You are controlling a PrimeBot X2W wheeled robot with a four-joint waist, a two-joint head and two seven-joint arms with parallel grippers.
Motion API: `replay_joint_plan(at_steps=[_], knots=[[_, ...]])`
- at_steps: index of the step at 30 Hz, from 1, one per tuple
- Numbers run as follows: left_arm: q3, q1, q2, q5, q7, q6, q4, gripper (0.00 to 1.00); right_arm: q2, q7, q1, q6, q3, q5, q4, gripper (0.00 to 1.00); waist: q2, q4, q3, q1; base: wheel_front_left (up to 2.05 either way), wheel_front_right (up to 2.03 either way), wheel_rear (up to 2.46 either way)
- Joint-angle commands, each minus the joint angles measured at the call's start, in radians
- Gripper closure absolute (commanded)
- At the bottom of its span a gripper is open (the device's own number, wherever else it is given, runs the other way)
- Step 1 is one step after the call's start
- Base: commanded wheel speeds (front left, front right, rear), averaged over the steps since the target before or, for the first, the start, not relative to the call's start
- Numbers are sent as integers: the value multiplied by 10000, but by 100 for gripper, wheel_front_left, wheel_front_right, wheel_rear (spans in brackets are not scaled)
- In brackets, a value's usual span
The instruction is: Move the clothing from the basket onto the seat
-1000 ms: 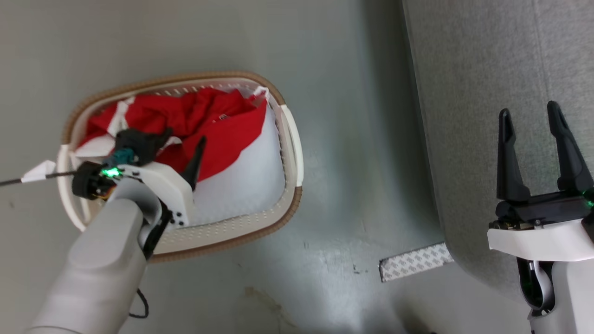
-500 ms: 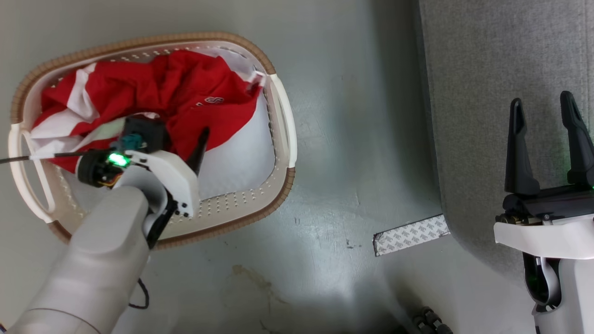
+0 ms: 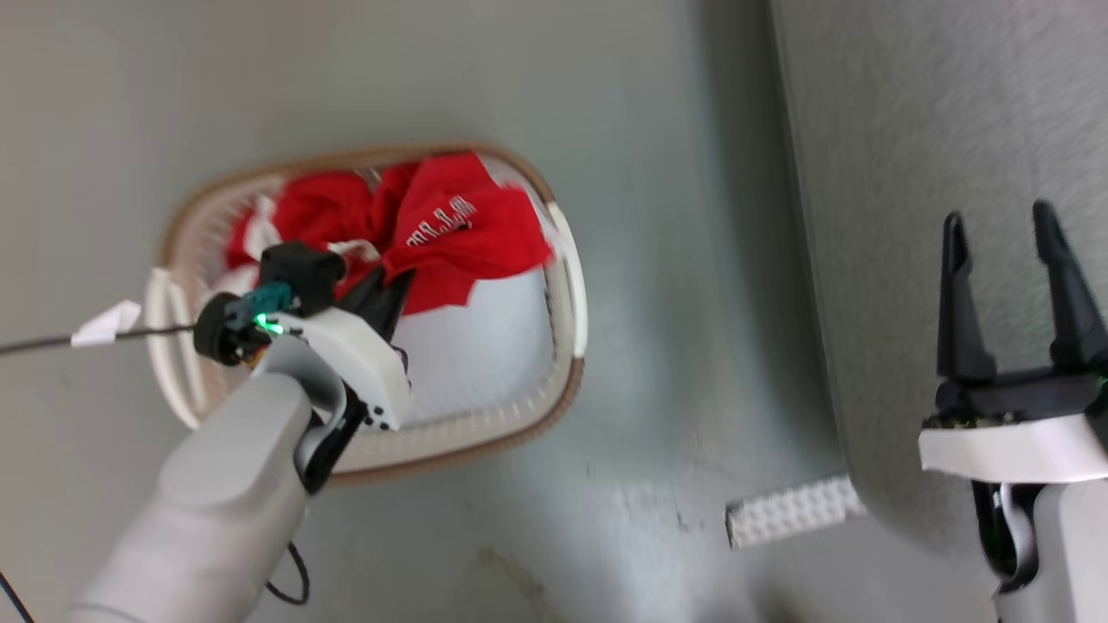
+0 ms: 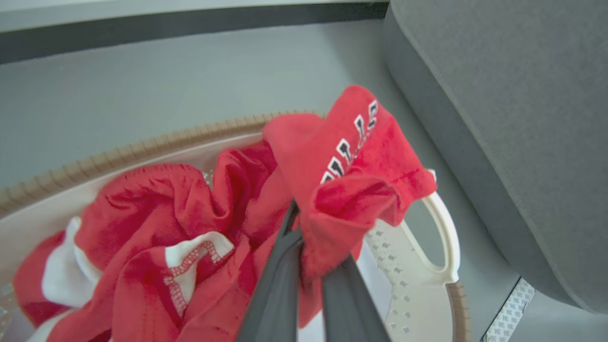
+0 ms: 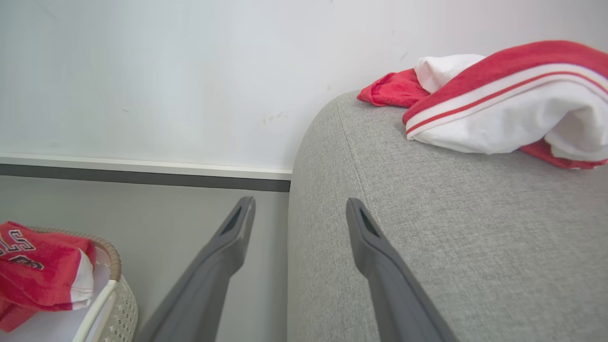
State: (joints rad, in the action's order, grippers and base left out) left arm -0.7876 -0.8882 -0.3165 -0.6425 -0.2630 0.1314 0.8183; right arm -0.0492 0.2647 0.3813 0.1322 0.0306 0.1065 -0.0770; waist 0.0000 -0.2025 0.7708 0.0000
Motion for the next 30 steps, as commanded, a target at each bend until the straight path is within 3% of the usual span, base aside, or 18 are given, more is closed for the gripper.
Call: replay_joint_plan(at_steps=[1, 9, 18, 30], knots=[[205, 405, -49, 91, -14, -18, -322, 100, -22, -5, -281, -29, -19, -86, -179, 0, 0, 554, -1495, 0, 0, 0, 0], [1303, 2445, 278, 527, -14, -298, -1774, 100, -29, -5, -1360, -29, 21, -397, -1067, 0, 0, 1227, -4829, 0, 0, 0, 0], [1759, 4275, 334, 695, -15, -783, -3168, 100, -24, -5, -2871, -29, -138, -464, -1766, 0, 0, 1713, -7484, 0, 0, 0, 0], [1887, 5457, -301, 543, 431, -1634, -5564, 100, -22, -5, -3649, -29, -814, -95, -1766, 0, 0, 1892, -8438, 0, 0, 0, 0]])
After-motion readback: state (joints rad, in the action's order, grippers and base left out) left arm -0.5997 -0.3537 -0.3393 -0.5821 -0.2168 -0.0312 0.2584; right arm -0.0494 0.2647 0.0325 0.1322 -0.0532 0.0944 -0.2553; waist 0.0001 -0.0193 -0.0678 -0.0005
